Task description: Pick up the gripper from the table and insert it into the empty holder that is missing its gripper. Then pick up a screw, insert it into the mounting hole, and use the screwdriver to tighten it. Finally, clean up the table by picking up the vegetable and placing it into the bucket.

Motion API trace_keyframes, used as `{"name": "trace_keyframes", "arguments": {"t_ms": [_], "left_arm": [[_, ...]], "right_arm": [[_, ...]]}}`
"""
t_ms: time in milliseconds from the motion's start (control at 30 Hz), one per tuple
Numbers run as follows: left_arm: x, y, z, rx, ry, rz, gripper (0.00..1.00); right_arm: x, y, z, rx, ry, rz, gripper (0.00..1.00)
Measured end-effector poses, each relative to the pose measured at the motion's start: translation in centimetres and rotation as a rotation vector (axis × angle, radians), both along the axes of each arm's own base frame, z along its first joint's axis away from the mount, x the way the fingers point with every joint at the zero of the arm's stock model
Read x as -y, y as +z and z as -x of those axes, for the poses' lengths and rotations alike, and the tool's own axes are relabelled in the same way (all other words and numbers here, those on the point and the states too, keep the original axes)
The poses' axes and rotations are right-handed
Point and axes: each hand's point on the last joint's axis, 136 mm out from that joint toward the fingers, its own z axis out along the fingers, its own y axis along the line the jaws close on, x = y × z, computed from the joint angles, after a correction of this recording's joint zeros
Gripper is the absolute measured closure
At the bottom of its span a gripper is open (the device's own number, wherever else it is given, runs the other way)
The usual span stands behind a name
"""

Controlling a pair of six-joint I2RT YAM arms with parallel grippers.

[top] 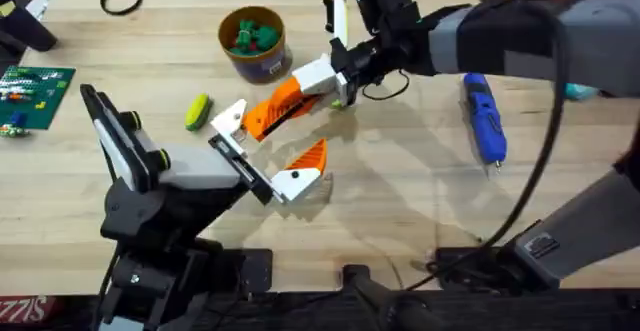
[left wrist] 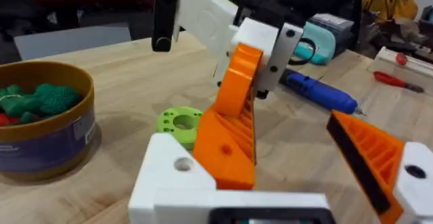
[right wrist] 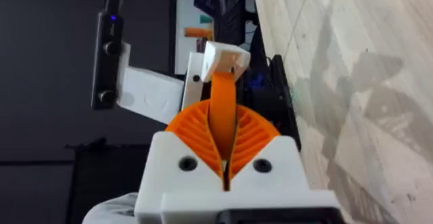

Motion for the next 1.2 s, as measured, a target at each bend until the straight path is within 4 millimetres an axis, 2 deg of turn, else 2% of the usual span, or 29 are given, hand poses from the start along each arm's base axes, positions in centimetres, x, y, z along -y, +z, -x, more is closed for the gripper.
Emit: {"name": "trace_keyframes", "arguments": {"t_ms": [233, 667, 967, 1200], "left_arm": [[0.1, 0.0, 0.1, -0.021, -0.004, 0.017, 0.014], [-0.3, 0.0, -0.3, -0.019, 0.022, 0.015, 0.014], [0.1, -0.1, 0.1, -0.029, -0.010, 0.022, 0.014], [0.3, -0.1, 0.5, -0.038, -0.038, 0.027, 0.014]], "right_arm": [[-0.1, -1.3, 0.2, -0.070, 0.052, -0.036, 0.990], [-1.4, -0.9, -0.9, -0.119, 0.016, 0.010, 0.990], [-3.1, -1.3, -0.2, -0.089, 0.007, 0.037, 0.990], [-3.1, -1.4, -0.4, -0.074, -0.003, 0.037, 0.990]]}}
